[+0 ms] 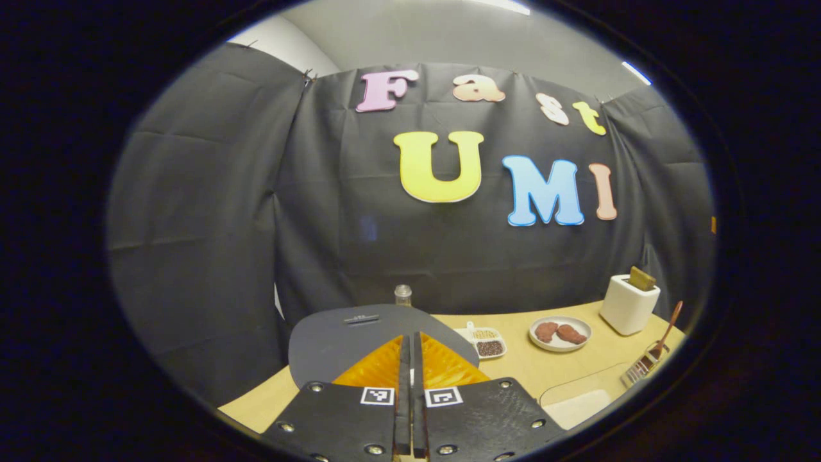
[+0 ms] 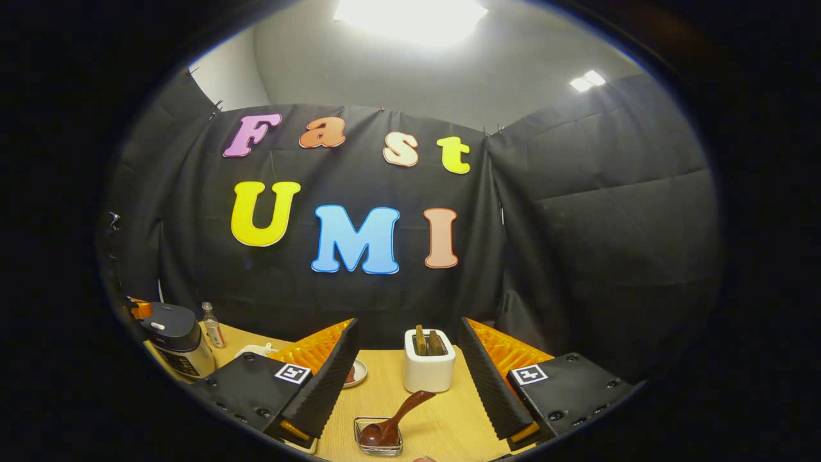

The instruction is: Close the left gripper, press the button to open the rice cooker; take a wooden spoon from the chopstick holder with the right hand, scoop a spoonful of rice and pour it into the rice cooker, then put the wooden spoon back into the chopstick holder.

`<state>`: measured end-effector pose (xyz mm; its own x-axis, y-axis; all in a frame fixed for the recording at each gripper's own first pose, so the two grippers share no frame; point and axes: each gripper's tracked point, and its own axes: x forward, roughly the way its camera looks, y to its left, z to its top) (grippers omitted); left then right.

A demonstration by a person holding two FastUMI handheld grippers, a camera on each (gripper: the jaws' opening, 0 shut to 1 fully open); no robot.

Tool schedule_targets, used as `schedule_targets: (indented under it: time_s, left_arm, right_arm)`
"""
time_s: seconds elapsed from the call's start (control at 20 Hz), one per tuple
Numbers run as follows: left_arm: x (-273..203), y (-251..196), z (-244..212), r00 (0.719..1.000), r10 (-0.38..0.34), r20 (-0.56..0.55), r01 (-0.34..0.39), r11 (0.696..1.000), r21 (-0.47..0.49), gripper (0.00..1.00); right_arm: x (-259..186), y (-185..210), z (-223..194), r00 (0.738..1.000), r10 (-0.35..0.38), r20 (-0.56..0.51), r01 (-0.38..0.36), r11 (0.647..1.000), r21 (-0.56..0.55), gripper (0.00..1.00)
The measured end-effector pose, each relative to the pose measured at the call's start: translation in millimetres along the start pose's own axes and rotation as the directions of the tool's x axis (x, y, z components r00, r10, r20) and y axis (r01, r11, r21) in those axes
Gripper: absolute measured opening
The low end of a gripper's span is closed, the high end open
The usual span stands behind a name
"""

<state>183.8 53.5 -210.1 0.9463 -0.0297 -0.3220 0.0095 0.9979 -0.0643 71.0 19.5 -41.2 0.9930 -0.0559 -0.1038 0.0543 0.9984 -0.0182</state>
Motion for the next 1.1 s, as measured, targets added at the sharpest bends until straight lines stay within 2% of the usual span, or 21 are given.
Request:
schedule_targets:
  time_s: [0.25,0.35,0.4,0.45,0.6,0.75,0.95,1.1]
  left_arm:
    - [16,2,-49,0.997,0.006,-0.083,-0.006,1.0,0.006,0.02]
    - [16,2,-47,0.999,0.02,-0.045,-0.019,1.0,0.006,0.04]
    - [16,2,-55,0.996,0.029,-0.08,-0.029,1.0,-0.007,0.04]
    - [15,2,-55,0.998,0.032,-0.055,-0.034,0.999,-0.034,0.04]
    - [14,2,-60,0.995,0.034,-0.089,-0.038,0.998,-0.042,0.02]
    - [5,2,-36,0.998,0.049,-0.045,-0.05,0.998,-0.032,0.0]
    - [-21,2,61,0.983,0.08,0.168,-0.084,0.996,0.015,0.01]
    - [-50,1,115,0.962,0.081,0.26,-0.089,0.996,0.021,0.01]
  right_arm:
    - [5,10,-3,1.0,0.01,-0.012,-0.011,1.0,-0.022,0.98]
    - [6,10,-4,1.0,0.014,-0.017,-0.014,1.0,-0.025,0.98]
    - [7,10,-5,1.0,0.015,-0.019,-0.015,1.0,-0.026,0.98]
    - [7,10,-6,1.0,0.016,-0.02,-0.017,1.0,-0.026,0.98]
    - [9,10,-8,0.999,0.026,-0.025,-0.027,0.999,-0.031,0.98]
    - [12,12,-9,0.998,0.056,-0.028,-0.057,0.998,-0.02,0.98]
    - [19,6,-19,0.996,0.079,-0.051,-0.078,0.997,0.013,0.98]
    - [26,3,-27,0.993,0.097,-0.073,-0.094,0.995,0.04,0.98]
